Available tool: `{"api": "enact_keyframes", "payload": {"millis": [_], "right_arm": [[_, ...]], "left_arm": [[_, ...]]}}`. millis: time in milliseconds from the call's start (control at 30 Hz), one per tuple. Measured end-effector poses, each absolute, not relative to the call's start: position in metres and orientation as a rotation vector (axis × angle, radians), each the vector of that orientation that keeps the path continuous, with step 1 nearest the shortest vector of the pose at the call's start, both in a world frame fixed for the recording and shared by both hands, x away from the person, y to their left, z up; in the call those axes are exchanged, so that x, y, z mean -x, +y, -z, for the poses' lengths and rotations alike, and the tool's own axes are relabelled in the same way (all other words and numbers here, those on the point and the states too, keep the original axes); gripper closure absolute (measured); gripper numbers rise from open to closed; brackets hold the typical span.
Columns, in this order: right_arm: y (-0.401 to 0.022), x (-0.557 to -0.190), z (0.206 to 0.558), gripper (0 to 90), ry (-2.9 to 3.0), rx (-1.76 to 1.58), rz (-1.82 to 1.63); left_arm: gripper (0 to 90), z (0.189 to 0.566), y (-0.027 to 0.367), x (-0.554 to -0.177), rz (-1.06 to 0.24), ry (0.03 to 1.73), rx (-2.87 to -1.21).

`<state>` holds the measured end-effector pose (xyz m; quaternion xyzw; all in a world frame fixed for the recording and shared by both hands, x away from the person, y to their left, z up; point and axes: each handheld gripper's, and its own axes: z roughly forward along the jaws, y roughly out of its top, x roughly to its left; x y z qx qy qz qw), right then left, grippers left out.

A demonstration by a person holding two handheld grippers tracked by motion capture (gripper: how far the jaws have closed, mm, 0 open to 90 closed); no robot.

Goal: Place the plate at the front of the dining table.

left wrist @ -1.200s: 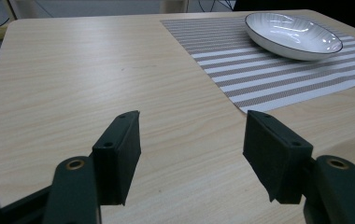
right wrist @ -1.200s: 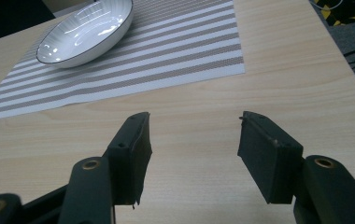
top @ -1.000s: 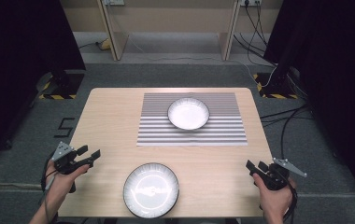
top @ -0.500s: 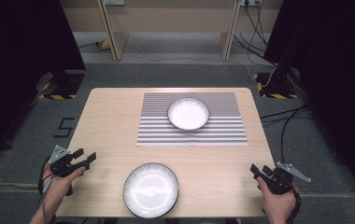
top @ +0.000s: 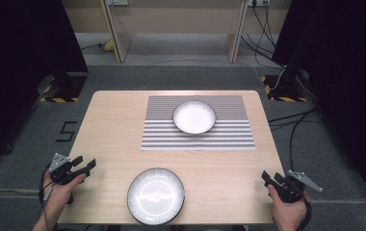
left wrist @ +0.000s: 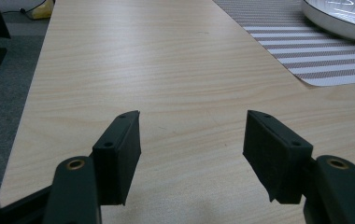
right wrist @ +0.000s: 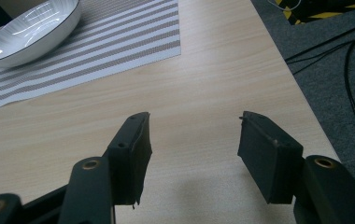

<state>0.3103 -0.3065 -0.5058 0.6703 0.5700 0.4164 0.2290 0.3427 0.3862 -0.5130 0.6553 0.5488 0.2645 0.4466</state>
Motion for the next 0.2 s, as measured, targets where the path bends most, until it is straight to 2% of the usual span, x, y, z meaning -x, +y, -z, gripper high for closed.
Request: {"api": "enact_keyframes", "payload": {"millis": [200], "right_arm": [[-0.3044,-0.3097,0.5067,43.6,1.558,-1.849,-1.163]], "left_arm": [[36.2,0.5113,0.3826,-0.3423,-0.654,1.346,-1.612]]}}
